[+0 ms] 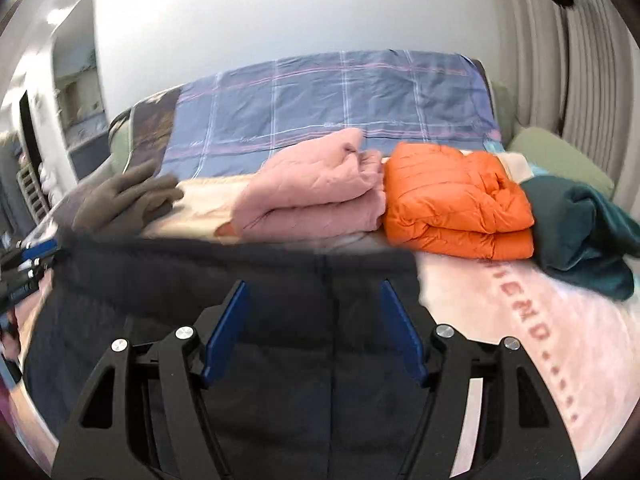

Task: Fold large clothes

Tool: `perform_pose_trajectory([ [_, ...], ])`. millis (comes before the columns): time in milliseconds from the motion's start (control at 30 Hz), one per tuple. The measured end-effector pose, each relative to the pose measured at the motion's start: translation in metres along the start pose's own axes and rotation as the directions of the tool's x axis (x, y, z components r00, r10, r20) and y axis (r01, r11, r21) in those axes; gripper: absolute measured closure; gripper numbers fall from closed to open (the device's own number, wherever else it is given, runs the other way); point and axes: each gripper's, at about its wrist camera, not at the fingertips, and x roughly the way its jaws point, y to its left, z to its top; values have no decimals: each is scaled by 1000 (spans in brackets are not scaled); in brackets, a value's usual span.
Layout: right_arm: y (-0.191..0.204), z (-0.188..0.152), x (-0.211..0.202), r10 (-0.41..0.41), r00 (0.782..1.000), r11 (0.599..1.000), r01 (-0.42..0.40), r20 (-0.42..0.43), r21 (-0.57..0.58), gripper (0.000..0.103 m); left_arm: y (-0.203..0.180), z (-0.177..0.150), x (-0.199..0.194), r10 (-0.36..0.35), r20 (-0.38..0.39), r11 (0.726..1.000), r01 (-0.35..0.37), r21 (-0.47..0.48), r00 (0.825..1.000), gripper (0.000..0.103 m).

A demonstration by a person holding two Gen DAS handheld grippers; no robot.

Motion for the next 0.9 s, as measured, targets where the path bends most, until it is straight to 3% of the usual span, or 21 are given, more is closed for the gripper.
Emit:
perform_pose_trajectory([
  [100, 2, -7, 32, 12, 996, 1000, -12, -84, 0, 35, -5, -11, 36, 46, -101, 999, -44, 22, 994, 52],
  [167, 0, -15, 57, -31, 991, 999, 29, -132, -15, 35, -4, -34, 72, 130, -217, 991, -123, 44, 967, 51],
  [200, -8, -26, 75, -29, 988, 999, 31, -149, 8, 34, -1, -44, 83, 126, -238, 992, -127, 12, 963, 51],
  [300, -17, -38, 91, 21, 987, 994, -4, -157, 109, 34, 7, -55, 83, 97, -233, 991, -116, -73, 968, 50],
  [433, -12, -42, 89, -5, 989, 998, 15, -145, 65, 34, 12, -67, 81, 84, -219, 989, -108, -101, 972, 49],
  [900, -12, -49, 109, -45, 984, 998, 51, -172, 29, 31, 21, -62, 92, 20, -238, 984, -61, -165, 971, 46],
])
